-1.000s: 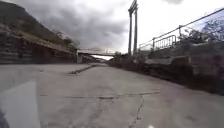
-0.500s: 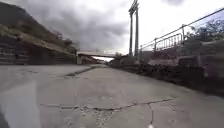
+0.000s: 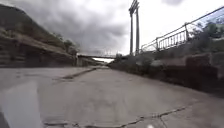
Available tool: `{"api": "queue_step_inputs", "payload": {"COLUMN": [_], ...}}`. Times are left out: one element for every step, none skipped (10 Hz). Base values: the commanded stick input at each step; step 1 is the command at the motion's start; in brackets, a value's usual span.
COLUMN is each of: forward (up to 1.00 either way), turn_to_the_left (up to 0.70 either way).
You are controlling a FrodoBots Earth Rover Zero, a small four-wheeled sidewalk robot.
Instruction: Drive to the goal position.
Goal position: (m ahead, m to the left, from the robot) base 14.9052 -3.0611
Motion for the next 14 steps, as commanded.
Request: {"api": "queue_step_inputs", "payload": {"forward": [0.7, 0.7, 0.7, 0.7, 0.7, 0.7, 0.7, 0.7, 0.7, 0.7, 0.7, 0.7, 0.7, 0.7], "turn_to_the_left": [0.0, 0.0, 0.0, 0.0, 0.0, 0.0, 0.0, 0.0, 0.0, 0.0, 0.0, 0.0, 0.0, 0.0]}}
